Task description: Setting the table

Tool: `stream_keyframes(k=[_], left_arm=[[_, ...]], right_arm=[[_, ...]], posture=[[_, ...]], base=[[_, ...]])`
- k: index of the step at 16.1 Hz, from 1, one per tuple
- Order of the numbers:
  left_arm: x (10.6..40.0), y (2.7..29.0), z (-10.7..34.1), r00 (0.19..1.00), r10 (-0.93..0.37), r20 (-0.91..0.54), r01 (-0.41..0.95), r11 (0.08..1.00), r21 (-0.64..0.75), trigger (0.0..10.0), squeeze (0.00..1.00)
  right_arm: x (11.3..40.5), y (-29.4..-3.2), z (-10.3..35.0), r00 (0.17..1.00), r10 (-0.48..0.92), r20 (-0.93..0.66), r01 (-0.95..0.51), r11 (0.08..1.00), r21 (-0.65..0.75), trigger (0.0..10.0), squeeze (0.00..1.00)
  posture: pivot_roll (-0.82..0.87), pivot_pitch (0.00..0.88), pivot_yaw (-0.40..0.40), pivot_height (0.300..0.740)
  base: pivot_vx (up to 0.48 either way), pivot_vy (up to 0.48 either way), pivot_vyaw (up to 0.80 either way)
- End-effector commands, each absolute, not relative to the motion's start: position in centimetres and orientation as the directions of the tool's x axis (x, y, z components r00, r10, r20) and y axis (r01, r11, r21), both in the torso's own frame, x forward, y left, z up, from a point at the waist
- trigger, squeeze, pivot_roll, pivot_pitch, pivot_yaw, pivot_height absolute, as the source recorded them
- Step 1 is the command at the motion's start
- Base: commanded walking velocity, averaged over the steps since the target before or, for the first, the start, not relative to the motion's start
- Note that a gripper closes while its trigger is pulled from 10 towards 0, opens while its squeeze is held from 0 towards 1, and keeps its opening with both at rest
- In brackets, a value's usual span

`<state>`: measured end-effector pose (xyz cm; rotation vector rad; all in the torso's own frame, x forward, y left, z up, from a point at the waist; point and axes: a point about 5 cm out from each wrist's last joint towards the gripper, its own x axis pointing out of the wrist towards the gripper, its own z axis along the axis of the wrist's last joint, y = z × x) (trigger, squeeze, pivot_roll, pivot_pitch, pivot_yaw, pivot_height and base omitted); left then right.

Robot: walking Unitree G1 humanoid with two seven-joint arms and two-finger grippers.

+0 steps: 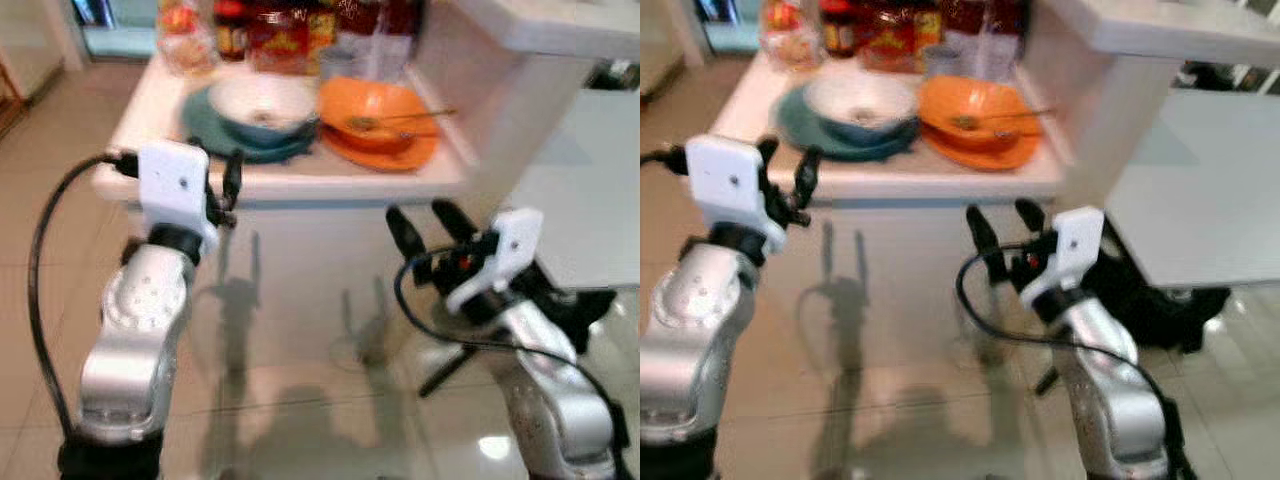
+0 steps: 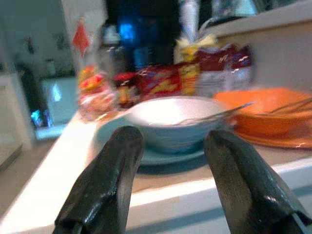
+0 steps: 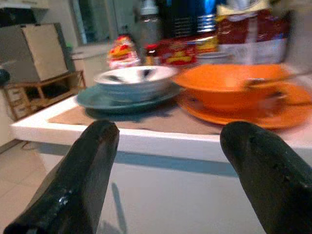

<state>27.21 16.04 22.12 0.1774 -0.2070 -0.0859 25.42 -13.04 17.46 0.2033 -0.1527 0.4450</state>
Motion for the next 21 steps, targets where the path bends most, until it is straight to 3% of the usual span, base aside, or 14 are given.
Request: stream_keyframes(k=[1,4,9,21], left_arm=[[27.2,15.9,22.1,0.976,-0.098,0.192,0.068,0.985,0.156,10.0,0.00],[27.2,15.5,22.4,0.969,-0.136,0.205,0.090,0.972,0.217,10.0,0.00],[27.1,15.2,22.3,0.968,-0.168,0.187,0.123,0.965,0.232,10.0,0.00],[27.1,14.6,22.2,0.961,-0.206,0.184,0.165,0.963,0.214,10.0,0.00]], right_arm=[[25.8,-13.7,18.3,0.906,0.368,0.207,-0.399,0.907,0.135,10.0,0.00],[26.3,-13.7,19.4,0.906,0.349,0.240,-0.383,0.918,0.108,10.0,0.00],[27.6,-14.9,21.6,0.922,0.247,0.297,-0.284,0.955,0.087,10.0,0.00],[28.2,-16.6,24.1,0.935,0.226,0.275,-0.256,0.963,0.079,10.0,0.00]], posture=[[0.06,0.033,-0.063,0.740],[0.06,0.036,-0.063,0.740],[0.06,0.041,-0.064,0.740],[0.05,0.046,-0.059,0.740]], base=[[0.000,0.000,0.00],[0.000,0.000,0.00],[0.282,0.000,0.73],[0.273,0.000,0.00]])
